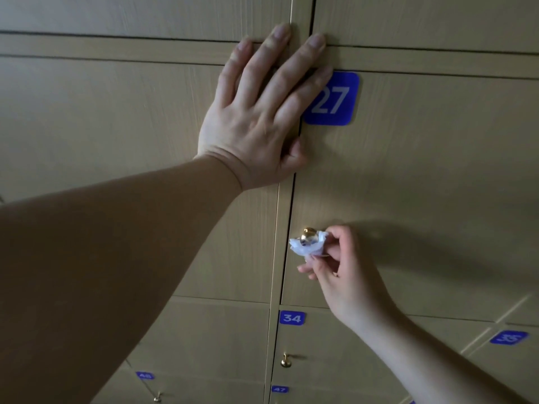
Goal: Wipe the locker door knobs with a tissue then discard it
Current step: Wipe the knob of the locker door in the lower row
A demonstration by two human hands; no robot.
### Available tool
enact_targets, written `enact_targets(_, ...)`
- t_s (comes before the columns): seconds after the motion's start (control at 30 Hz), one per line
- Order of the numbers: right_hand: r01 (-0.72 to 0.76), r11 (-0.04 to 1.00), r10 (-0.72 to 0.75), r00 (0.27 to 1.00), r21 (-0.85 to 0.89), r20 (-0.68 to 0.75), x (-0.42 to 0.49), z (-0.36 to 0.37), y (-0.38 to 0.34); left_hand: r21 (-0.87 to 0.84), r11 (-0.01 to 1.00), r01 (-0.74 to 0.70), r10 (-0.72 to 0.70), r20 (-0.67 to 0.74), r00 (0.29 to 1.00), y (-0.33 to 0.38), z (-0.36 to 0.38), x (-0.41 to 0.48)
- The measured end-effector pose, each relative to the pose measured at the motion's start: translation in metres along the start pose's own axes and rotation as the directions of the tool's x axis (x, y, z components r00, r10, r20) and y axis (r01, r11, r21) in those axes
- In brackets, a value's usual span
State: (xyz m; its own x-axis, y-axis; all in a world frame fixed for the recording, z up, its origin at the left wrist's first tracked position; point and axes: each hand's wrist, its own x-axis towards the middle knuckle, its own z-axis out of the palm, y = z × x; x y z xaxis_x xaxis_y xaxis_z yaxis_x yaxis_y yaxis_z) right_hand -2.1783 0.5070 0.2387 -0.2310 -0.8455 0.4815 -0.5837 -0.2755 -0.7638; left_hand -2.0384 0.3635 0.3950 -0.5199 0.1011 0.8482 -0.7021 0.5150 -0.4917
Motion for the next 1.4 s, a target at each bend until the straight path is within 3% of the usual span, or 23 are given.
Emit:
enact_targets(0.1,-0.029,1.0,0.029,0.996,0.0,-0.083,0.007,0.006,-0.002,-0.002,1.0,0.0,0.0,0.0,1.0,0.0,0.0,0.0)
enact_targets(0.27,-0.148,0.97,0.175,0.976,0.194,-0.129,0.011,0.014,-0.01,-0.003,1.0,0.009,-0.009,-0.001,1.0,0.0,0.0,-0.001)
enact_targets(0.37,-0.226,0.891,0.301,0.943,0.394,-0.141,0.013,0.019,-0.014,-0.002,1.0,0.005,-0.005,-0.012,1.0,0.001,-0.001,0.0)
enact_targets(0.47,-0.226,0.826,0.337,0.932,0.516,-0.131,0.013,0.02,-0.013,0.004,1.0,0.007,-0.007,-0.009,1.0,0.001,0.0,0.0)
enact_targets(0.53,-0.2,0.85,0.297,0.946,0.488,-0.13,0.012,0.018,-0.009,0.002,1.0,0.008,-0.008,-0.009,1.0,0.001,0.0,0.0)
enact_targets(0.73,-0.095,0.979,0.117,0.987,0.178,-0.113,0.006,-0.003,0.005,0.0,1.0,0.007,-0.007,0.003,1.0,0.001,-0.001,0.0)
enact_targets(0.87,-0.13,0.971,0.147,0.986,0.201,-0.074,0.007,-0.018,0.007,-0.007,1.0,0.007,-0.006,0.008,1.0,0.001,-0.002,0.001)
enact_targets(1.0,-0.077,0.977,0.079,0.997,0.197,-0.006,0.006,-0.009,0.0,-0.006,1.0,0.007,-0.007,0.003,1.0,0.001,-0.002,0.0)
enact_targets(1.13,0.039,0.998,-0.04,0.999,-0.041,-0.033,0.016,-0.008,-0.001,-0.002,1.0,0.002,-0.002,-0.006,1.0,0.001,-0.001,0.0)
enact_targets(1.23,0.082,0.989,-0.081,0.997,-0.123,0.016,0.024,-0.012,-0.003,0.005,1.0,0.002,-0.002,-0.008,1.0,0.001,0.0,0.0)
enact_targets(1.3,0.065,0.991,-0.062,0.998,-0.113,0.027,0.026,-0.012,-0.003,0.012,1.0,0.004,-0.004,-0.005,1.0,0.001,0.0,0.0)
enact_targets(1.4,-0.047,0.995,0.047,0.999,0.084,0.001,0.025,-0.009,-0.007,0.013,1.0,0.002,-0.002,-0.004,1.0,0.0,0.0,0.001)
